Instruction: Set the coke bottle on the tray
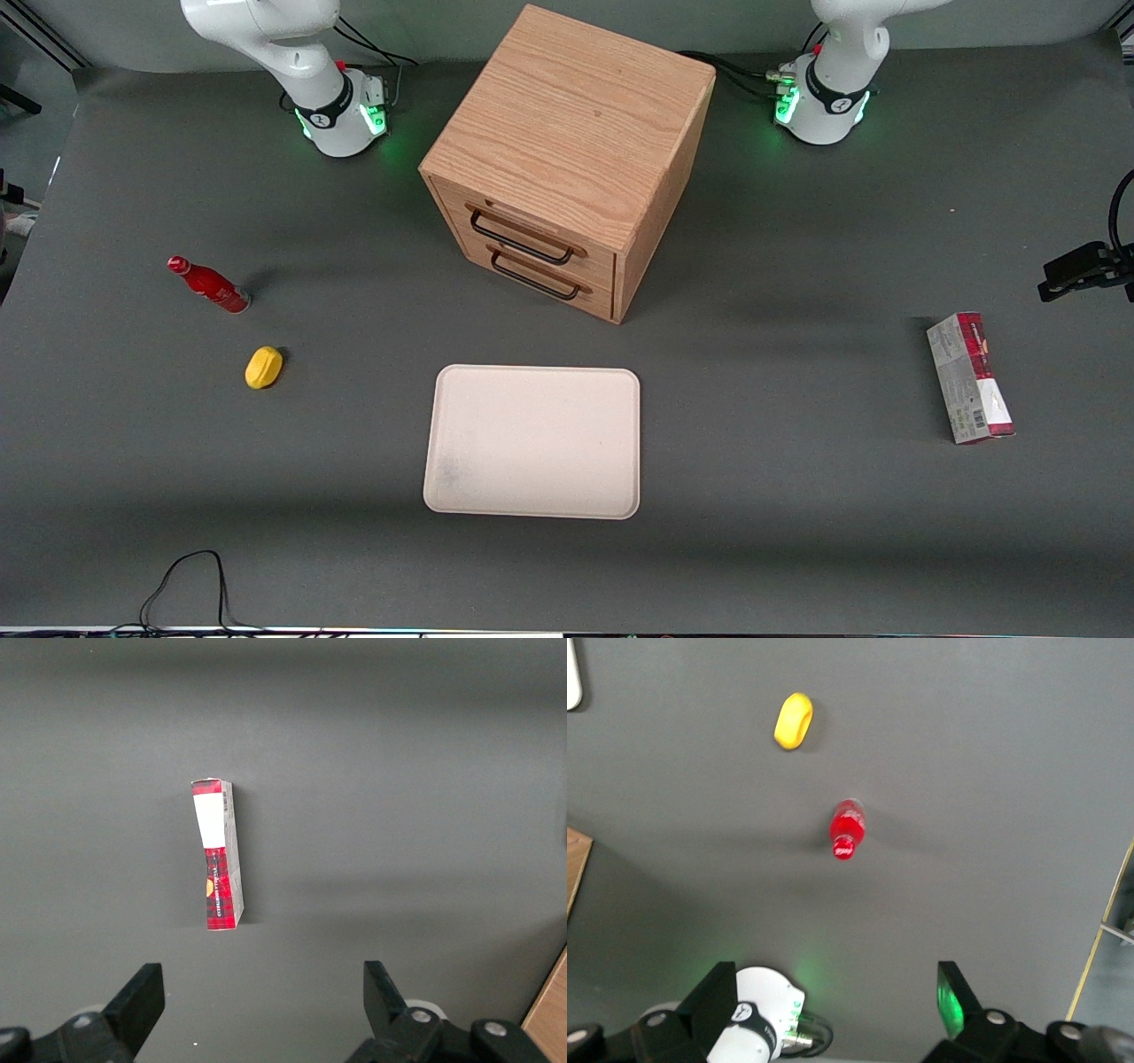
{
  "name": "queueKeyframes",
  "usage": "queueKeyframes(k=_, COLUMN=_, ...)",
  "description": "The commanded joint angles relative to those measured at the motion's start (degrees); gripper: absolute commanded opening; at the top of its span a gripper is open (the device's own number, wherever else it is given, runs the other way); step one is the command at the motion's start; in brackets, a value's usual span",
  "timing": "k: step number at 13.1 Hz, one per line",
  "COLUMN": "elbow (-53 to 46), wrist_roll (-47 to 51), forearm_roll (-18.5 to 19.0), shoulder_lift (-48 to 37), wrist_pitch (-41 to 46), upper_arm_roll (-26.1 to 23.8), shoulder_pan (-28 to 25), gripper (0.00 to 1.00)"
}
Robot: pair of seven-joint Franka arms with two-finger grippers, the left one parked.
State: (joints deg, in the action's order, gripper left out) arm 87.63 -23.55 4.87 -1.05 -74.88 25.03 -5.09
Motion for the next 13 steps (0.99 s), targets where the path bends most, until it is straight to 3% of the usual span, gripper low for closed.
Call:
queueKeyframes(k=1, elbow=5.42, wrist_roll=3.07, forearm_roll=4.69, shoulder_lift=-6.83, wrist_pitch=0.96, upper_arm_roll=-0.34, shoulder_pan=-3.86, gripper=1.0)
queueKeyframes(k=7, elbow=13.59, wrist_roll=3.6, forearm_roll=5.24, shoulder_lift=-9.49, wrist_pitch=-3.94, upper_arm_roll=0.28, shoulder_pan=-3.96, gripper=1.0)
queueKeyframes(k=13, elbow=33.1, wrist_roll=4.04, forearm_roll=5.06, shoulder_lift=-11.16, wrist_pitch=-25.64, upper_arm_roll=1.94, shoulder_pan=-3.78, gripper=1.0)
